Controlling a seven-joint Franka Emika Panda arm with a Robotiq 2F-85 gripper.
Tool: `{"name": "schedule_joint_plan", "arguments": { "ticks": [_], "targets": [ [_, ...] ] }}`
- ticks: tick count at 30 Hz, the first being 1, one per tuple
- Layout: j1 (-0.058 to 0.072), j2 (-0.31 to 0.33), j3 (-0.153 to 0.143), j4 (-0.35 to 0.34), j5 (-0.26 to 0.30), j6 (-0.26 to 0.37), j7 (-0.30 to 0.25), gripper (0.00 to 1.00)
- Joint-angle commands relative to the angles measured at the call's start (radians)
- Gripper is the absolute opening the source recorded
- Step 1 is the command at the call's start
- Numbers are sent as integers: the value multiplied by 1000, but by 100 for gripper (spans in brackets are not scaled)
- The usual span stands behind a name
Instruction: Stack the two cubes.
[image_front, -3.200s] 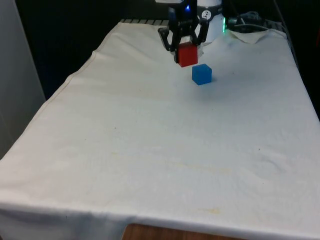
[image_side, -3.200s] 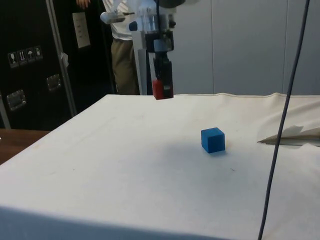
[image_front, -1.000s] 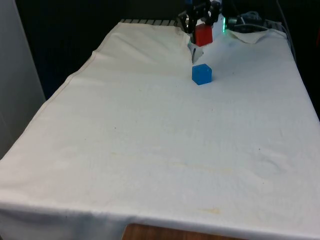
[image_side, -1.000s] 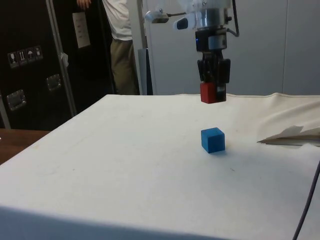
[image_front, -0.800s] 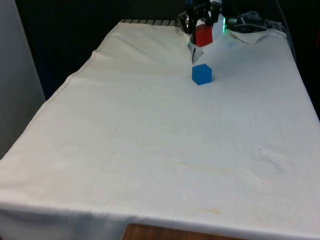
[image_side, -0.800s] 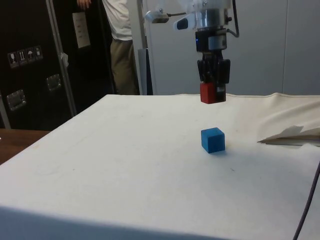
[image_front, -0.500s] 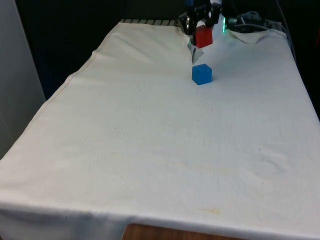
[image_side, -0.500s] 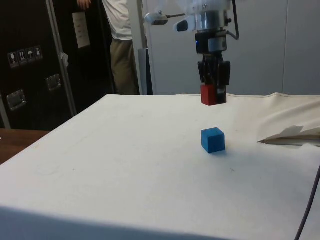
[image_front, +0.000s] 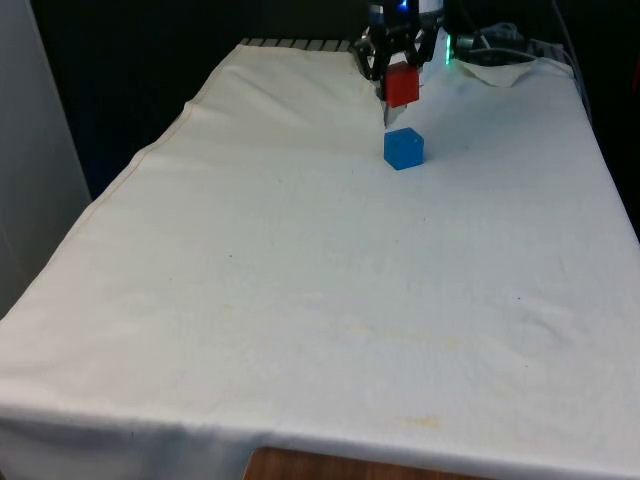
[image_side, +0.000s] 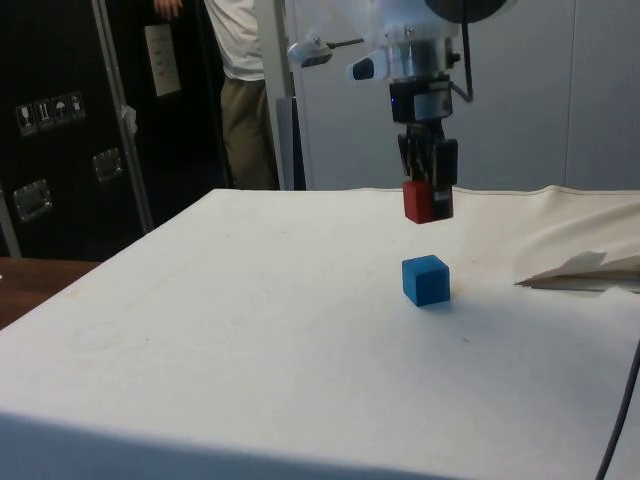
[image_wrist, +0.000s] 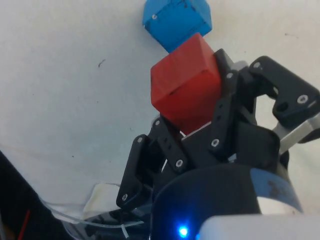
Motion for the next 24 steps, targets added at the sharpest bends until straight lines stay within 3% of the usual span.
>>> {"name": "schedule_joint_plan", "arguments": {
  "ticks": [1, 6, 7, 8, 14, 15, 16, 18, 23, 24],
  "targets": [
    [-6, 7, 11, -1, -22, 16, 28, 0],
    [-6, 17, 25, -3, -25, 37, 56, 0],
    [0, 12, 15, 0, -4, 17, 29, 0],
    [-6, 20, 29, -4, -25, 42, 62, 0],
    [-3, 32, 60, -4, -21, 72, 109, 0],
    [-3, 33, 64, -4, -20, 75, 115, 0],
    [0, 30, 51, -1, -4, 58, 84, 0],
    [-2, 36, 73, -5, -18, 80, 126, 0],
    [3, 51, 102, -7, -13, 94, 162, 0],
    [3, 46, 96, -3, -4, 76, 144, 0]
  ]
}}
